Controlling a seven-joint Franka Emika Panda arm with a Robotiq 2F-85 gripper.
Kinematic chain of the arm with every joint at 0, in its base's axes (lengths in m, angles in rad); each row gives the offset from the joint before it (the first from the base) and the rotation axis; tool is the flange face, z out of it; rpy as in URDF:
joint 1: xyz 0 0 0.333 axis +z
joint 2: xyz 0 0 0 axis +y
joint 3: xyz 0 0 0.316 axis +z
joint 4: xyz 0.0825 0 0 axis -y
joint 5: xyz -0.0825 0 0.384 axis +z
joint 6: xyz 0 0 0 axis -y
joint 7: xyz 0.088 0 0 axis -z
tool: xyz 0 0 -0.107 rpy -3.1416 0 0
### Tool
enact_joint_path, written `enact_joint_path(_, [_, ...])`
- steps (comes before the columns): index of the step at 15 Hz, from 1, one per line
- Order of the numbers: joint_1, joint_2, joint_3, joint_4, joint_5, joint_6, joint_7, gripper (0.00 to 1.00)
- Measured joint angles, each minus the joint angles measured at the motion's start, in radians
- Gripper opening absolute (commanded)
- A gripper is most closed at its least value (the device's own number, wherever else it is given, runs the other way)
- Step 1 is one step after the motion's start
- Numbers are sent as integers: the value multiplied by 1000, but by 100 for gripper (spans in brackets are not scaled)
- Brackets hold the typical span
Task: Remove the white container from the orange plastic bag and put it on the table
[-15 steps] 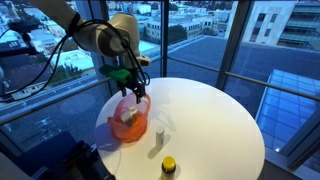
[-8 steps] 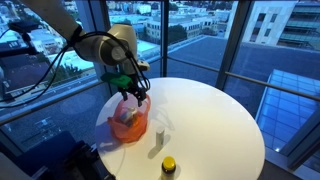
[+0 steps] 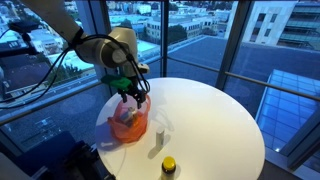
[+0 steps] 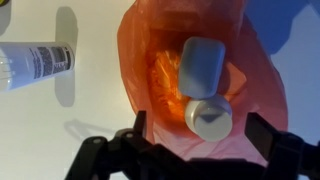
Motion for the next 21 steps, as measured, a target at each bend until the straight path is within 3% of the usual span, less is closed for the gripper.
enact_joint_path(8, [7, 79, 2, 7, 0, 80, 0, 100])
enact_joint_path(9, [8, 88, 3, 9, 0, 92, -1, 82])
enact_joint_path(13, [11, 123, 6, 21, 0, 121, -1, 49])
enact_joint_path(16, [14, 136, 10, 31, 0, 122, -1, 31])
enact_joint_path(21, [14, 133, 13, 45, 0, 121, -1, 19])
